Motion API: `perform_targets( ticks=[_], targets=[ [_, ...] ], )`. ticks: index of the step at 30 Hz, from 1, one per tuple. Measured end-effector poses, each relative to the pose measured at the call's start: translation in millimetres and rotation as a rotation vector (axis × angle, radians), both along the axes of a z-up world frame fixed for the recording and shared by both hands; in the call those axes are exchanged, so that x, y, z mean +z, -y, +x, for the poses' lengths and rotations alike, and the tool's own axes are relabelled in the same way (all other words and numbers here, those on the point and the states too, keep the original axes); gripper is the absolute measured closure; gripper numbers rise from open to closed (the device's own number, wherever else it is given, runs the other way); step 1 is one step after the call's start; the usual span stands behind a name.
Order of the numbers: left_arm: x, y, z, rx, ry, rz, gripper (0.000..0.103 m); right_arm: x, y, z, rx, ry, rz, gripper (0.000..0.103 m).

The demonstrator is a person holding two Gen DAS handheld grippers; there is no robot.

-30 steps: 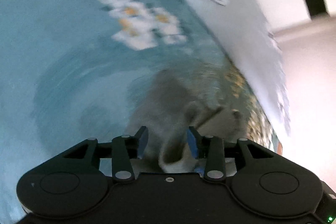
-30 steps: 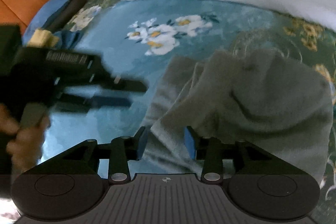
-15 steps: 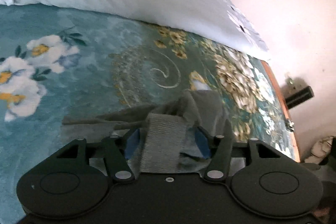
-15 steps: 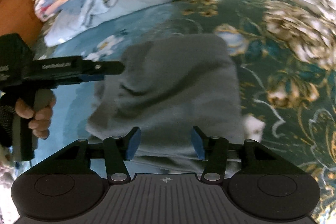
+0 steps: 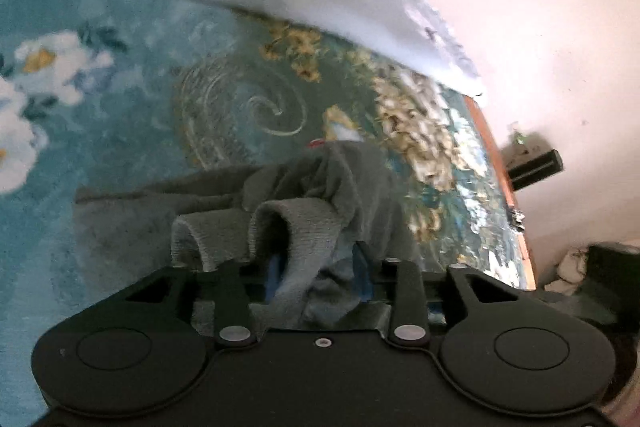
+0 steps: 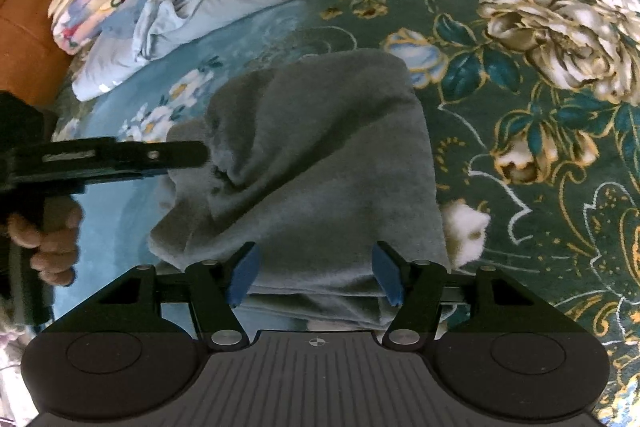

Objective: Fold clothes
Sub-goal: 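Hold the cuff with the left gripper and lay it over the folded pants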

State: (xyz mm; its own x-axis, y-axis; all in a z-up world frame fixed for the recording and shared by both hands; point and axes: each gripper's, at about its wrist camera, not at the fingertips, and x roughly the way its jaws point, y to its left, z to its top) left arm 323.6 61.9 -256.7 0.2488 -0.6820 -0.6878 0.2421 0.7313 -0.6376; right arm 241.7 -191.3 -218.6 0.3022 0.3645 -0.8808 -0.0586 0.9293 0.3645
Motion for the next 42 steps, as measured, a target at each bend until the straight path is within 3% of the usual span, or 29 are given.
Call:
perform_targets(
  ticks=[2,3,5,9,11,13,18,19,21,24,28,32,34,35,39,42],
  targets=[
    [-1.0,1.7,-0.2,0.026,0.014,0.005,0.074,-0.3,2.9,-0.3,-0.006,-0.003,-0.007,0.043],
    [1.4,1.0,-2.2,0.050,0.028,0.000,0.090,-0.6,4.6,-0.5,-0.010,-0.005,-0.012,0.043],
    [7.8,-5.3,-8.7,0.128,0.046,-0.004,0.102,-1.5,8.4,-0.2,-0.026,-0.012,-0.015,0.043],
    [23.5,-37.8,-27.6,0.337,0.026,-0.003,0.103,0.1,11.6,2.0,-0.042,-0.009,-0.009,0.043],
    [19.7,-46.4,-32.2,0.360,-0.005,0.052,0.102,-0.6,10.3,3.6,-0.035,-0.007,-0.005,0.042],
    [7.2,-43.3,-32.4,0.320,-0.026,0.148,0.101,-3.0,7.3,5.3,-0.033,-0.012,-0.003,0.042],
    [-2.5,-38.2,-27.1,0.327,-0.027,0.144,0.087,-4.0,1.7,3.7,-0.022,-0.011,0.003,0.042],
    [-1.3,-38.8,-28.4,0.326,-0.025,0.147,0.082,-4.6,1.5,3.0,-0.019,-0.014,-0.001,0.042],
    [2.2,-40.4,-32.4,0.313,-0.014,0.172,0.057,-5.0,2.7,1.6,-0.024,-0.019,-0.005,0.042],
    [1.7,-42.7,-39.5,0.269,-0.004,0.197,0.057,-4.5,5.7,0.8,-0.033,-0.021,-0.008,0.042],
    [-16.6,-39.5,-37.6,0.219,-0.106,0.067,0.057,-4.5,5.7,1.4,-0.029,-0.022,-0.015,0.042],
    [-27.7,-35.4,-35.7,0.237,-0.121,0.089,0.056,-3.5,3.0,0.8,-0.011,-0.026,-0.025,0.041],
    [-27.4,-39.9,-37.1,0.266,-0.126,0.033,0.060,-2.0,2.5,-0.1,0.001,-0.022,-0.033,0.041],
    [-25.3,-41.6,-38.4,0.272,-0.120,0.009,0.069,-2.3,2.8,-0.1,0.004,-0.025,-0.036,0.041],
    [-14.1,-40.2,-45.2,0.268,-0.081,0.021,0.092,-4.0,4.0,1.9,-0.015,-0.033,-0.038,0.041],
    [-12.3,-46.5,-54.3,0.353,-0.104,-0.035,0.094,-3.0,0.8,3.7,-0.013,-0.030,-0.037,0.041]
  ],
)
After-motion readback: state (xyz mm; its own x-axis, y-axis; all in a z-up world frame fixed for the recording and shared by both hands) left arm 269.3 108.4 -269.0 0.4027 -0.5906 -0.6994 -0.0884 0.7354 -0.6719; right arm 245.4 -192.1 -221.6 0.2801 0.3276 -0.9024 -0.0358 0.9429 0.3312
